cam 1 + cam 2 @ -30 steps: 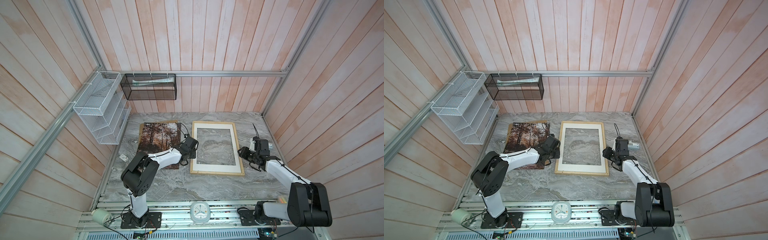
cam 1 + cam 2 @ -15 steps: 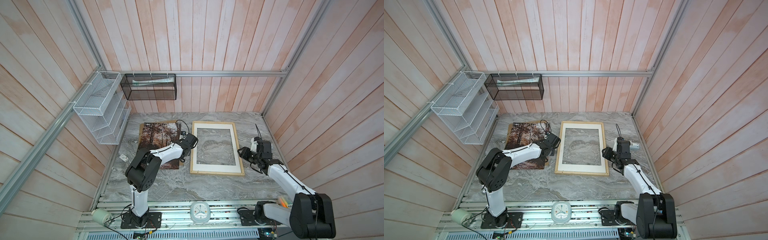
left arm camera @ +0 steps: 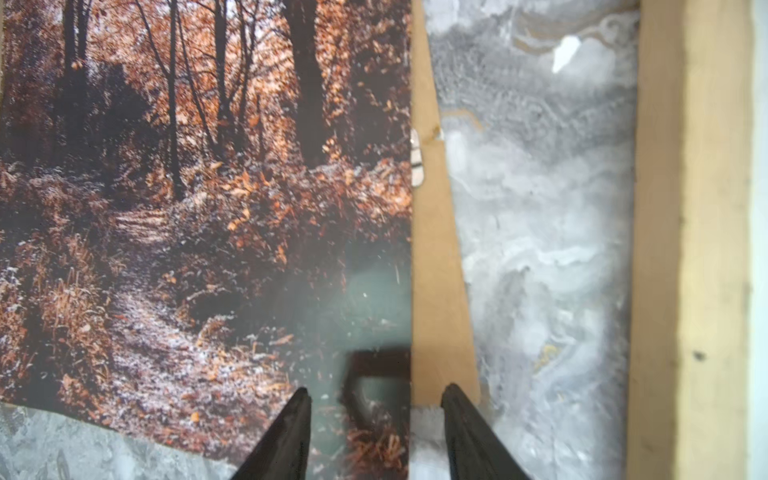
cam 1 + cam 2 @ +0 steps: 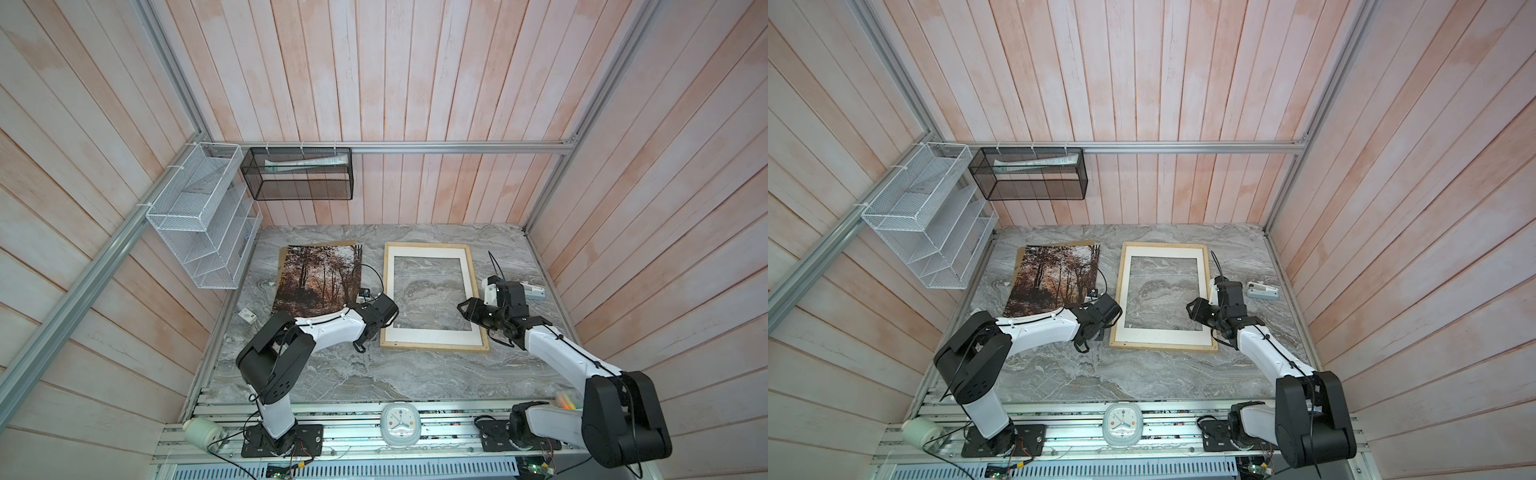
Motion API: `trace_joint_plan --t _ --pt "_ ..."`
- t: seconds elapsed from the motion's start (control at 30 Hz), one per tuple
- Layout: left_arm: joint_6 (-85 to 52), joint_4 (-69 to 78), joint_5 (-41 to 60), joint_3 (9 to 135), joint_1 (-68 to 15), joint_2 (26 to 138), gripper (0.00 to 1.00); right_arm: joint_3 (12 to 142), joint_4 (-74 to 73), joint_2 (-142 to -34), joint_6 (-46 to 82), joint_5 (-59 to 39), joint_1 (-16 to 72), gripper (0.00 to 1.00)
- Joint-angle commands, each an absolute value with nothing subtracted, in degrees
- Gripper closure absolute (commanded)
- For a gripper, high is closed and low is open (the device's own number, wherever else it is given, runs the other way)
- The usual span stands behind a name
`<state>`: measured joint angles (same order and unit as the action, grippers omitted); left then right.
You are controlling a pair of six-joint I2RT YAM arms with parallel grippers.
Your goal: Put the photo into the frame
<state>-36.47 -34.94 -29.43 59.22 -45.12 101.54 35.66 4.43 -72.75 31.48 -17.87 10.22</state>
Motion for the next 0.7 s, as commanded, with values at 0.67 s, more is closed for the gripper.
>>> trace_joint_plan --t 0.67 --pt "-42.15 -43.08 -36.94 62.31 -49.04 108.20 0.67 37.46 3.71 -72.16 32.46 -16.26 11.70 0.50"
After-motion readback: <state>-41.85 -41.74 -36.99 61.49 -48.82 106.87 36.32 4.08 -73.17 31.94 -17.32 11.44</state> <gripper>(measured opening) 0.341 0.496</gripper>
